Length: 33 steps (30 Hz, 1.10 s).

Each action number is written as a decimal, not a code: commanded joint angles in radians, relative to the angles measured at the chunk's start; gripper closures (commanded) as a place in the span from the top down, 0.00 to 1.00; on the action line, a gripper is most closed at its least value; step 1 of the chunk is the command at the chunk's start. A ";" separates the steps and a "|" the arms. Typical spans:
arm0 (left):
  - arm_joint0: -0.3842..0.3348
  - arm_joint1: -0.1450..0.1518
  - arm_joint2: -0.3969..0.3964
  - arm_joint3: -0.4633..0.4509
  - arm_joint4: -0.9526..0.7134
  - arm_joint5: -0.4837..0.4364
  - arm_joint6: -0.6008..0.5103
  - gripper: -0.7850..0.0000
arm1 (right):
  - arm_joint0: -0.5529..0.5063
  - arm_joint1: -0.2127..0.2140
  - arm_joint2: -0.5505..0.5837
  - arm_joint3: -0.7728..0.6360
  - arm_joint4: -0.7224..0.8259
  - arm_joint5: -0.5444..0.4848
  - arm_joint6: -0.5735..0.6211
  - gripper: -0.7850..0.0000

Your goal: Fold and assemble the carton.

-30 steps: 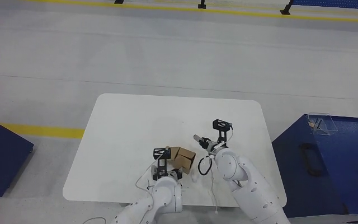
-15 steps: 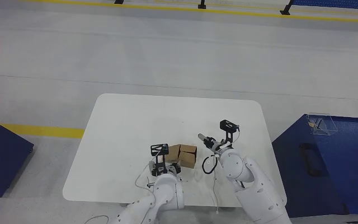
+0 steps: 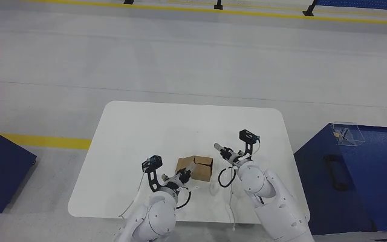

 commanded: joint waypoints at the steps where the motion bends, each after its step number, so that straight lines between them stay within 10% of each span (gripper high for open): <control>1: -0.001 0.001 0.002 0.000 0.018 0.003 -0.019 1.00 | 0.000 0.000 0.000 0.000 0.000 0.000 0.000 1.00; 10: 0.021 -0.004 -0.001 0.047 -0.069 -0.102 -0.019 1.00 | -0.040 0.010 0.045 -0.039 -0.015 -0.040 0.004 1.00; 26: -0.012 -0.059 -0.011 0.497 -0.504 -0.794 0.295 1.00 | -0.022 0.024 0.021 0.000 -0.193 -0.022 0.210 1.00; 33: -0.058 -0.076 0.023 0.591 -0.527 -0.794 0.290 1.00 | -0.020 0.024 0.027 -0.011 -0.206 -0.021 0.221 1.00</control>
